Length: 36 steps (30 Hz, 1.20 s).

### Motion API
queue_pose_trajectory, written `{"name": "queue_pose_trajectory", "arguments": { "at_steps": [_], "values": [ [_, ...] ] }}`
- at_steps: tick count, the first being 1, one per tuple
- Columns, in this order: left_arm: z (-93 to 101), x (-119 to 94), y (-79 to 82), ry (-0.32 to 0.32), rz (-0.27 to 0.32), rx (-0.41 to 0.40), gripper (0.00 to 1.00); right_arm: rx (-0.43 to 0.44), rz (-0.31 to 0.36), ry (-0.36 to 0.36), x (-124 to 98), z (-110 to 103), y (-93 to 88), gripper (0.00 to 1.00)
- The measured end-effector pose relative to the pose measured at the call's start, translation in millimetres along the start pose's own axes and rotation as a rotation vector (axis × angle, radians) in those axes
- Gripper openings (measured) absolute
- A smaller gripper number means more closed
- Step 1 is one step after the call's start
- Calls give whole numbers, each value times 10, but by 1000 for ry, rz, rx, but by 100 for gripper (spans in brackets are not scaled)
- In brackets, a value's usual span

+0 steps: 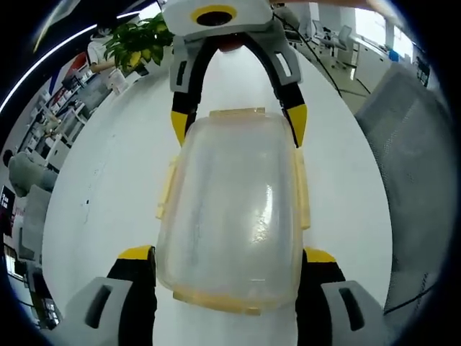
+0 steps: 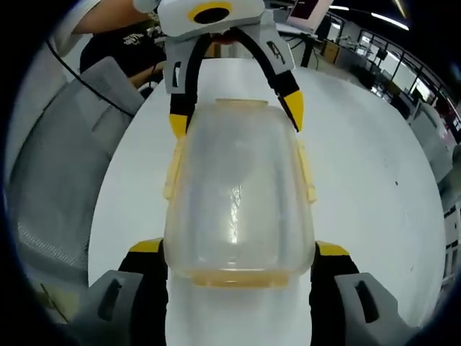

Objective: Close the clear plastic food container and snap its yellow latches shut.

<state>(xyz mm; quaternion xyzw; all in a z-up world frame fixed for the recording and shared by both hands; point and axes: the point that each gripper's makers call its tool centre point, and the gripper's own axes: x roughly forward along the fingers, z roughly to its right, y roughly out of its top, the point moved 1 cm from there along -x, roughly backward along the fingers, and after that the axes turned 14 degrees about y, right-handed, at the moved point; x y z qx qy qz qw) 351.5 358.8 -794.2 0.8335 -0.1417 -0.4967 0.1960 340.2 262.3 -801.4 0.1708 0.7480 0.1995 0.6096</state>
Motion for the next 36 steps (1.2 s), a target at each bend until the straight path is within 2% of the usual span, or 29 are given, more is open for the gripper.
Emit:
{"name": "queue_pose_trajectory", "arguments": {
  "at_steps": [5, 11, 17, 22, 32, 36],
  "values": [
    [-240, 133, 10, 3, 3, -14, 77, -8, -12, 4, -62, 277, -8, 79],
    [-525, 278, -6, -2, 0, -4, 77, -6, 13, -3, -127, 577, 3, 79],
    [-681, 365, -3, 0, -8, -2, 77, -13, 28, -6, -174, 762, 8, 79],
    [-724, 419, -14, 18, -11, 23, 78, -14, 37, -9, -193, 831, 11, 79],
    [-727, 409, 6, 28, -19, 36, 78, -22, -13, -27, -190, 831, -10, 80],
    [-737, 396, 8, 28, 8, 24, 78, -31, -31, -46, -178, 837, -31, 81]
  ]
}}
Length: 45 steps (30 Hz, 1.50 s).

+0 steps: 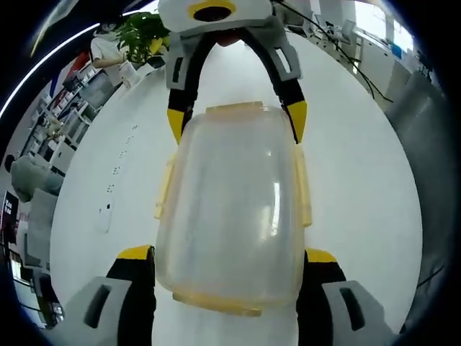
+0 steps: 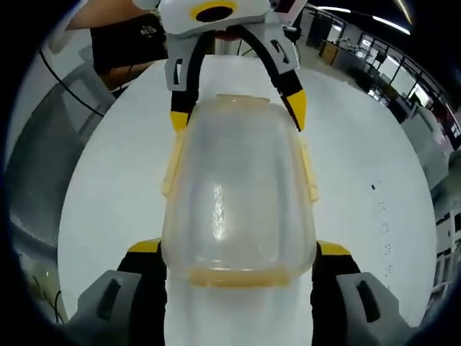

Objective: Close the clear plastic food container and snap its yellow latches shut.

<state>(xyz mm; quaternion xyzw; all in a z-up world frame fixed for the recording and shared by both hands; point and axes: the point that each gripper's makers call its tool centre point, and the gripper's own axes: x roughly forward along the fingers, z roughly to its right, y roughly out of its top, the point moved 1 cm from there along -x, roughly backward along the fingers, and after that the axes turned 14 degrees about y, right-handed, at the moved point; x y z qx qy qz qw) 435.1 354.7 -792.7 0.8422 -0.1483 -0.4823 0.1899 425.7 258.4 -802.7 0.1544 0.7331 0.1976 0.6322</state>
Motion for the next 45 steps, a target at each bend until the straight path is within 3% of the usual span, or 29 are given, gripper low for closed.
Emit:
{"name": "queue_pose_trajectory", "arguments": {
  "at_steps": [2, 4, 7, 9, 10, 12, 14, 21, 24, 27, 29, 33, 37, 40, 45],
  "values": [
    [1, -7, 2, 3, 19, -2, 78, 8, -4, -11, -3, 2, -2, 81],
    [10, -20, -22, 15, 16, 61, 78, 29, -2, -23, -20, -3, -7, 81],
    [62, -51, -81, 13, 0, 124, 77, 156, 89, -44, -86, 4, 63, 85],
    [69, -89, -61, 20, 21, 79, 78, 179, 171, -89, -166, 60, 142, 100],
    [79, -110, -30, 20, 41, 42, 80, 185, 185, -89, -203, 41, 146, 97],
    [66, -174, 52, 38, 91, -41, 95, 206, 164, -113, -274, 25, 88, 99],
    [86, -272, 95, 34, 95, -161, 99, 194, 171, -118, -307, -31, 98, 99],
    [148, -550, 146, 80, 151, -190, 99, 190, 208, -184, -469, -271, 174, 100],
    [139, -716, 231, 141, 241, -229, 98, 200, 271, -248, -610, -366, 263, 100],
    [153, -955, 319, 180, 339, -366, 95, 218, 411, -339, -766, -501, 401, 98],
    [175, -1200, 337, 218, 393, -466, 97, 234, 499, -386, -848, -635, 454, 99],
    [183, -1742, 478, 287, 589, -597, 98, 269, 608, -510, -1022, -886, 430, 100],
    [280, -2090, 307, 378, 631, -647, 98, 332, 699, -601, -1112, -1178, 345, 100],
    [515, -2193, 56, 403, 586, -674, 98, 364, 708, -635, -1099, -1405, 271, 98],
    [912, -2259, -287, 413, 498, -708, 94, 446, 820, -697, -1081, -1792, 204, 96]
  ]
}}
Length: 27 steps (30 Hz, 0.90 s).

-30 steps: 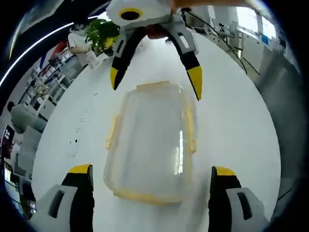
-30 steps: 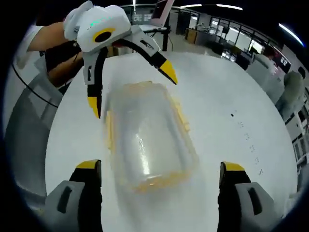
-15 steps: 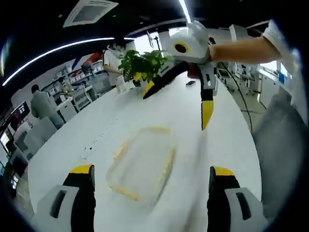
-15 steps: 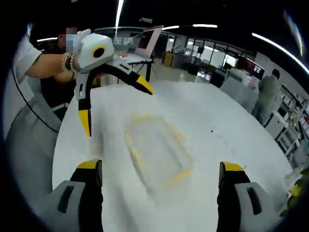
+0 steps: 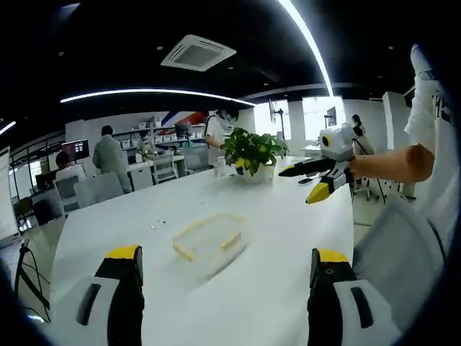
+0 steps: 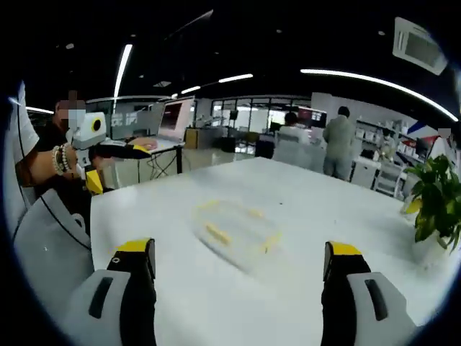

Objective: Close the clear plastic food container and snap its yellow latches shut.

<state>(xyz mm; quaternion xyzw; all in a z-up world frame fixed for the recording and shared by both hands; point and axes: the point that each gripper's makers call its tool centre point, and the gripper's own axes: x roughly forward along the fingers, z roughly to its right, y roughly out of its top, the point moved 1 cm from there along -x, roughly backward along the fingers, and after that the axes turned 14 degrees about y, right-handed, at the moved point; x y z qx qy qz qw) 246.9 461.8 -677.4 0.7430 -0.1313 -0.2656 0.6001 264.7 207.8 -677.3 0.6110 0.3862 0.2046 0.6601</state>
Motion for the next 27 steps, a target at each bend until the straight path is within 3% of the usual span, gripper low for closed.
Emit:
{"name": "queue_pose_trajectory", "arguments": {
  "at_steps": [2, 5, 8, 11, 12, 23, 27],
  "values": [
    [21, -125, -70, 16, -10, -51, 94, 41, 14, 25, -66, -136, -73, 98],
    [74, -268, -151, 11, -15, -63, 95, 58, -47, 15, -140, -225, -245, 96],
    [85, -375, -309, 23, -66, -34, 96, 50, -76, -1, -209, -296, -353, 95],
    [115, -448, -418, 27, -87, -42, 96, 98, -74, 4, -268, -404, -455, 94],
    [153, -478, -486, 18, -118, -62, 97, 120, -73, 12, -276, -439, -481, 95],
    [375, -571, -671, 3, -117, -153, 97, 136, -124, -7, -327, -625, -740, 92],
    [343, -569, -624, 23, -97, -169, 95, 159, -114, -18, -336, -604, -762, 92]
  ]
}}
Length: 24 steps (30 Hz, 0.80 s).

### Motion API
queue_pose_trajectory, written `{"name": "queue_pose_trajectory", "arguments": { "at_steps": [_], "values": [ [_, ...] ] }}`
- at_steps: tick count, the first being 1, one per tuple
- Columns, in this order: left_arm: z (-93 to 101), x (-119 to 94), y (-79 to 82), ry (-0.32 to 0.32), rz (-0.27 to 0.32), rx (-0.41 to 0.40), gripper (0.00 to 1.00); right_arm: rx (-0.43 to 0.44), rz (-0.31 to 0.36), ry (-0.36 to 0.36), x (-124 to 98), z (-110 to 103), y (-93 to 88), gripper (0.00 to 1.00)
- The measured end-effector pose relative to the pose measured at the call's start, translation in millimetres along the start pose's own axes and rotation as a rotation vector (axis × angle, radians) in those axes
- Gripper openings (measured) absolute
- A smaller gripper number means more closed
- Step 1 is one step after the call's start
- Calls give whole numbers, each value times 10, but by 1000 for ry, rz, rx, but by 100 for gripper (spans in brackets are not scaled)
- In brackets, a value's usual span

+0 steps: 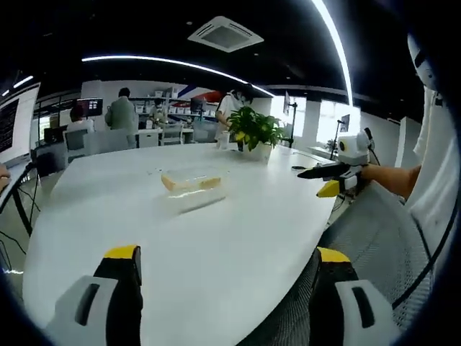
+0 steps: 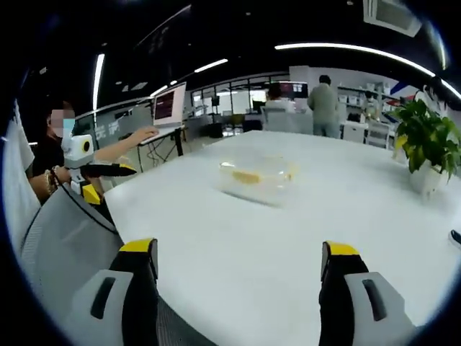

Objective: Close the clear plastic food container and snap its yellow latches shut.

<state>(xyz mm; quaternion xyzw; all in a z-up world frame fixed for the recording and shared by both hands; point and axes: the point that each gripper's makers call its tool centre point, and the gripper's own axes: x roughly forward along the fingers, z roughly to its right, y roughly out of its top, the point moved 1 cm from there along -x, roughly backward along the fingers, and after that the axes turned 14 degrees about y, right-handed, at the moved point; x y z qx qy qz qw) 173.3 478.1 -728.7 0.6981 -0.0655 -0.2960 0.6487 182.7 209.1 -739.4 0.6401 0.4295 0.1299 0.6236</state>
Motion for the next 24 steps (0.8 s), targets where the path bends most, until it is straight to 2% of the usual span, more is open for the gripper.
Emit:
{"name": "queue_pose_trajectory", "arguments": {
  "at_steps": [4, 7, 11, 17, 21, 24],
  "values": [
    [-24, 14, -47, 14, -18, -14, 95, -14, -38, 0, 7, -21, -80, 91],
    [-34, 16, -84, 19, -29, 8, 94, -15, -43, 10, 19, -42, -87, 91],
    [-18, 16, -124, 8, -48, 26, 94, -41, -89, 24, 40, -80, -150, 89],
    [-18, 8, -122, 7, -47, -13, 94, -44, -90, 22, 23, -74, -155, 88],
    [-10, 0, -121, 11, -46, 2, 94, -51, -98, 22, 18, -82, -166, 87],
    [4, 0, -158, 8, -66, 23, 94, -58, -97, 30, 19, -105, -163, 87]
  ]
}}
